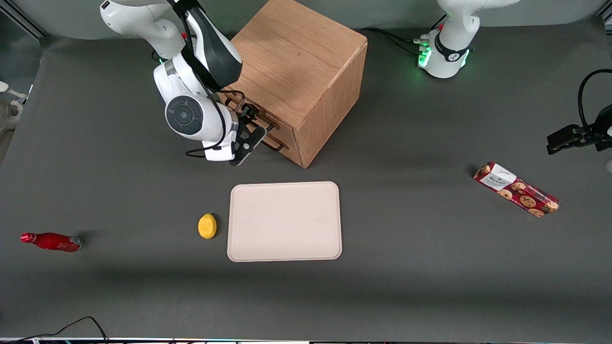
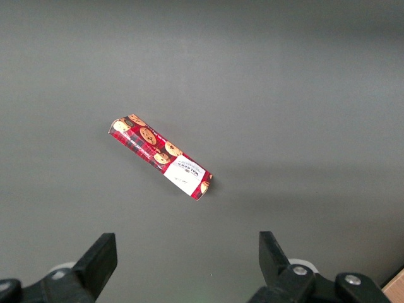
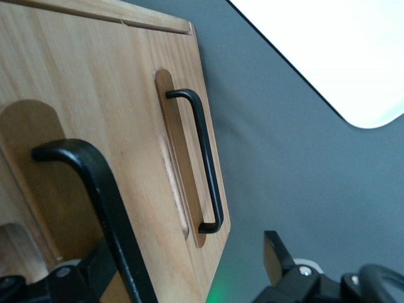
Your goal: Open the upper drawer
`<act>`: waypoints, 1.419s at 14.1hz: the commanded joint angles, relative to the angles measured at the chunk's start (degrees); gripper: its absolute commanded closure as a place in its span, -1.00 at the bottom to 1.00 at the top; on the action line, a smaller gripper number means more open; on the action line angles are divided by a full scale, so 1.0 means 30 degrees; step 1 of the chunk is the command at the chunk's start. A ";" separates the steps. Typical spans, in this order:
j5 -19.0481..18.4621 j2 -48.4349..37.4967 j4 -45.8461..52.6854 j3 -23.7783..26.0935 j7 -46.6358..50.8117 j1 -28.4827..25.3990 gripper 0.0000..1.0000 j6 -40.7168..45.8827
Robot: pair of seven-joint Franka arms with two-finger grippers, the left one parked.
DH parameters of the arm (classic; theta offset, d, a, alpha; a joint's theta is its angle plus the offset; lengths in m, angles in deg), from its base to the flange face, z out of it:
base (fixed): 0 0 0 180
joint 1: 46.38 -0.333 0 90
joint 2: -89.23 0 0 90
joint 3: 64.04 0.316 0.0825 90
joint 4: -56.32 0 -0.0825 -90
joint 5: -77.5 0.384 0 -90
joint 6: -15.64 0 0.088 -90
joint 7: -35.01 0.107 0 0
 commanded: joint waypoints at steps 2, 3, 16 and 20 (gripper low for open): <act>0.0261 0.0039 0.0006 -0.0182 -0.1798 0.0046 -1.00 -0.0282; 0.0203 0.0039 0.0006 -0.0182 -0.1975 0.0104 -1.00 -0.0312; 0.0173 0.1385 0.1322 -0.0182 -0.5081 0.1949 -1.00 -0.1250; 0.0144 0.1591 0.1674 -0.0182 -0.5493 0.2243 -1.00 -0.1279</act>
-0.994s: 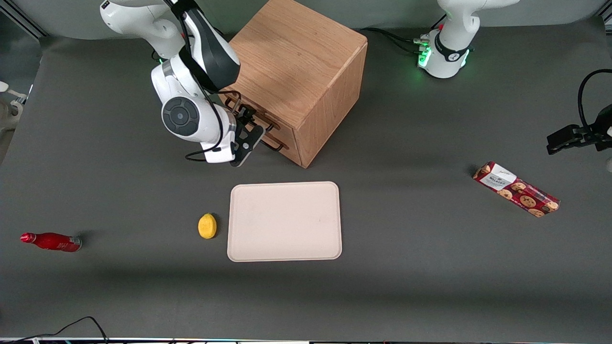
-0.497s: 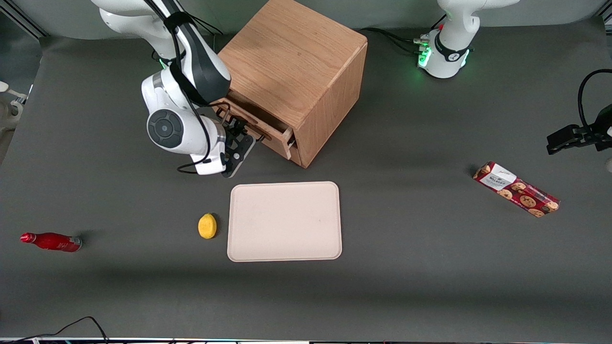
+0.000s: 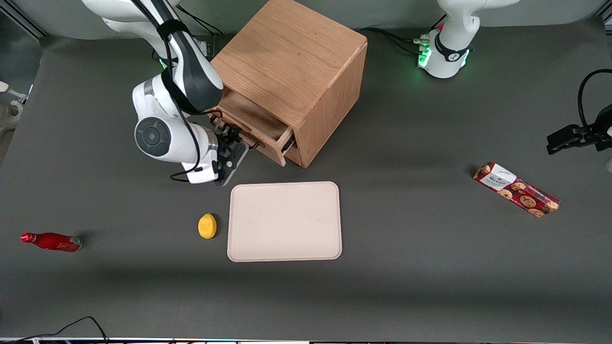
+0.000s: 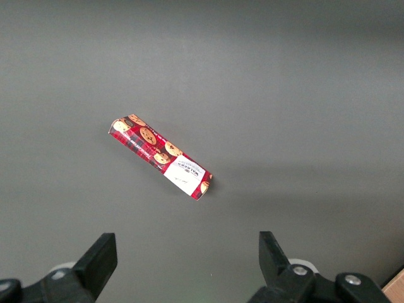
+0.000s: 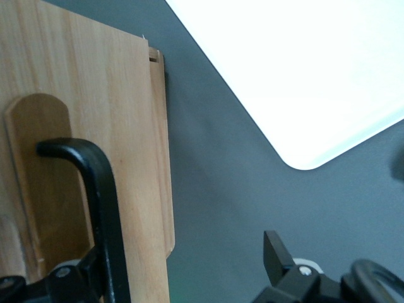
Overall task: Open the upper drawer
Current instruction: 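Pull the upper drawer outward by its handle with the right gripper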
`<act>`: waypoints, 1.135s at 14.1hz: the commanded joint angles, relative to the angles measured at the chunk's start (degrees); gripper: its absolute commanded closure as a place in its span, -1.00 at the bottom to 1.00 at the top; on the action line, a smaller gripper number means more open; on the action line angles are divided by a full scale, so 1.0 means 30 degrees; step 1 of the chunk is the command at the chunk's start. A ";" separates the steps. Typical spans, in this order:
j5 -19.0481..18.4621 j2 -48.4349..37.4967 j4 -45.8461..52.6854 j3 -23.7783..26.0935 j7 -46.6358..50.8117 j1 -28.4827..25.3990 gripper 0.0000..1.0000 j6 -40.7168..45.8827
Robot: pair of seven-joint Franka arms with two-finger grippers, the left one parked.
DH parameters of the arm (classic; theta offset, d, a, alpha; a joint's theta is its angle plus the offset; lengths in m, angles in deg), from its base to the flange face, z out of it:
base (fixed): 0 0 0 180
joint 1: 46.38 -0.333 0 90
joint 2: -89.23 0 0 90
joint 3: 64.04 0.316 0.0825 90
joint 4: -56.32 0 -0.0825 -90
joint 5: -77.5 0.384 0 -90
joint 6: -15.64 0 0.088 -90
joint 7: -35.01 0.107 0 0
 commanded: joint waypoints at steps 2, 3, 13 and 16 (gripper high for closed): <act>0.0028 0.0707 0.0915 -0.0024 -0.0820 0.0503 -1.00 0.0019; 0.0028 0.0824 0.1177 -0.0024 -0.1228 0.0563 -1.00 0.0019; -0.0177 0.2113 0.2789 -0.0024 -0.3279 0.1910 -1.00 0.0048; -0.0236 0.2465 0.3403 -0.0024 -0.3925 0.2232 -1.00 0.0019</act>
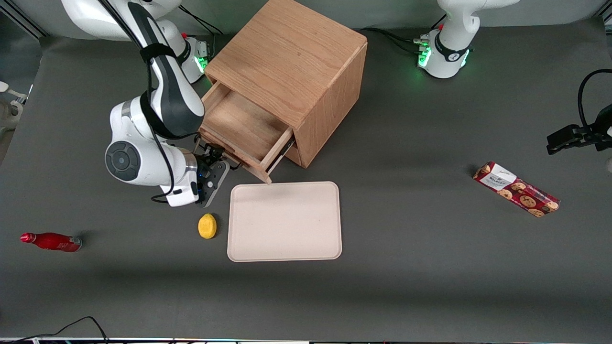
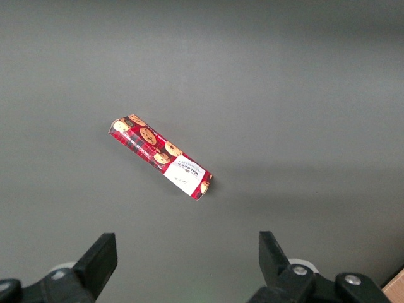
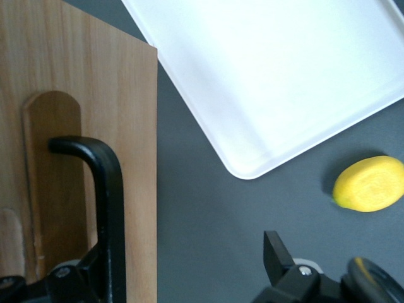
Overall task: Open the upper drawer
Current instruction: 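Pull the upper drawer outward by its handle with the right gripper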
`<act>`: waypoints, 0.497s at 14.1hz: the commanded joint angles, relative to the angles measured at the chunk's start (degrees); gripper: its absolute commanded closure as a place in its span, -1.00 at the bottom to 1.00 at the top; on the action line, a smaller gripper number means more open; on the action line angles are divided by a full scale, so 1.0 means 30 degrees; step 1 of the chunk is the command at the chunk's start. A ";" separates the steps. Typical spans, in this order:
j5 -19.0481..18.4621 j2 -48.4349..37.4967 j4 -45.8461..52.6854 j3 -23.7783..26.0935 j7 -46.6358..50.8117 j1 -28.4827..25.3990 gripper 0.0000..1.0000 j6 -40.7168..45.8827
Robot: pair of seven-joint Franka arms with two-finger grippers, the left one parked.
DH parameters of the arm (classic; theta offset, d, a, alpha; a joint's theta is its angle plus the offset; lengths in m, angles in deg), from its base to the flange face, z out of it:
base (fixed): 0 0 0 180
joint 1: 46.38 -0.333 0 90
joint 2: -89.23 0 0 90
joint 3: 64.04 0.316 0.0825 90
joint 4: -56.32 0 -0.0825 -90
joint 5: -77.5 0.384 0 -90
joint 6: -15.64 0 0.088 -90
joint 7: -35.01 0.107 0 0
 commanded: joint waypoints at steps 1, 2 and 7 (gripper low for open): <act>-0.0170 0.0891 0.1329 0.0013 -0.1131 0.0530 -1.00 0.0025; -0.0170 0.1009 0.1476 0.0013 -0.1366 0.0649 -1.00 0.0025; -0.0433 0.1566 0.2354 0.0013 -0.2129 0.1322 -1.00 0.0025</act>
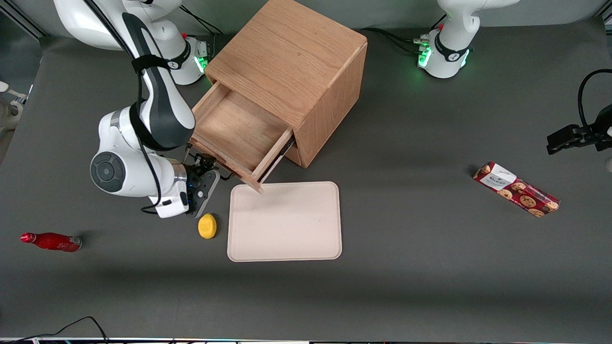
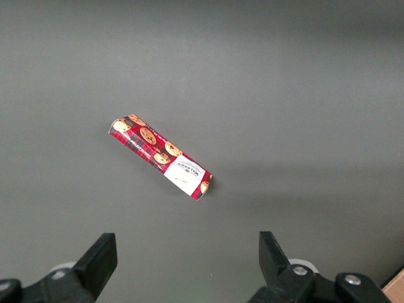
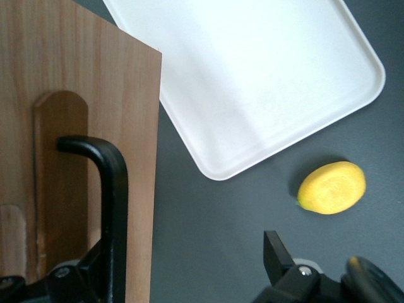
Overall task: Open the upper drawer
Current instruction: 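Pull the upper drawer outward by its handle with the right gripper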
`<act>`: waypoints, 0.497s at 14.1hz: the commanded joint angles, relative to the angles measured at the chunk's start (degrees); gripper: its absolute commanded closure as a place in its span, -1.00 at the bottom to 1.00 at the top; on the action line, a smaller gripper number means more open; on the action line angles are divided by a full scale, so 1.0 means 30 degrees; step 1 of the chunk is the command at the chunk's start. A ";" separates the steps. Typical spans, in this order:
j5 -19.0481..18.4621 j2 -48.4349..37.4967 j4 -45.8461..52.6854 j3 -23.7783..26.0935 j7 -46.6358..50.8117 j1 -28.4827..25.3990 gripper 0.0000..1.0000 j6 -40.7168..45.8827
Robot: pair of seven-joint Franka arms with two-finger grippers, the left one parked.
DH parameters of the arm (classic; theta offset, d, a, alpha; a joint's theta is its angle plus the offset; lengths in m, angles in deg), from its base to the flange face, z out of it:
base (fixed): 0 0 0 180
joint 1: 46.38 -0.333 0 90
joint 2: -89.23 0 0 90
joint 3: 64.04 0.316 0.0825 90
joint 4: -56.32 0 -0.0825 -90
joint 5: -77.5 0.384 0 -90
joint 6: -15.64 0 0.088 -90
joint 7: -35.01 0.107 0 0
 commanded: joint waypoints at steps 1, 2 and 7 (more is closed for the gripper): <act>-0.0334 0.0797 0.1179 0.0031 -0.1003 0.0485 -1.00 0.0027; -0.0334 0.0885 0.1267 0.0031 -0.1238 0.0572 -1.00 0.0027; -0.0656 0.1442 0.2175 0.0031 -0.2002 0.1216 -1.00 0.0027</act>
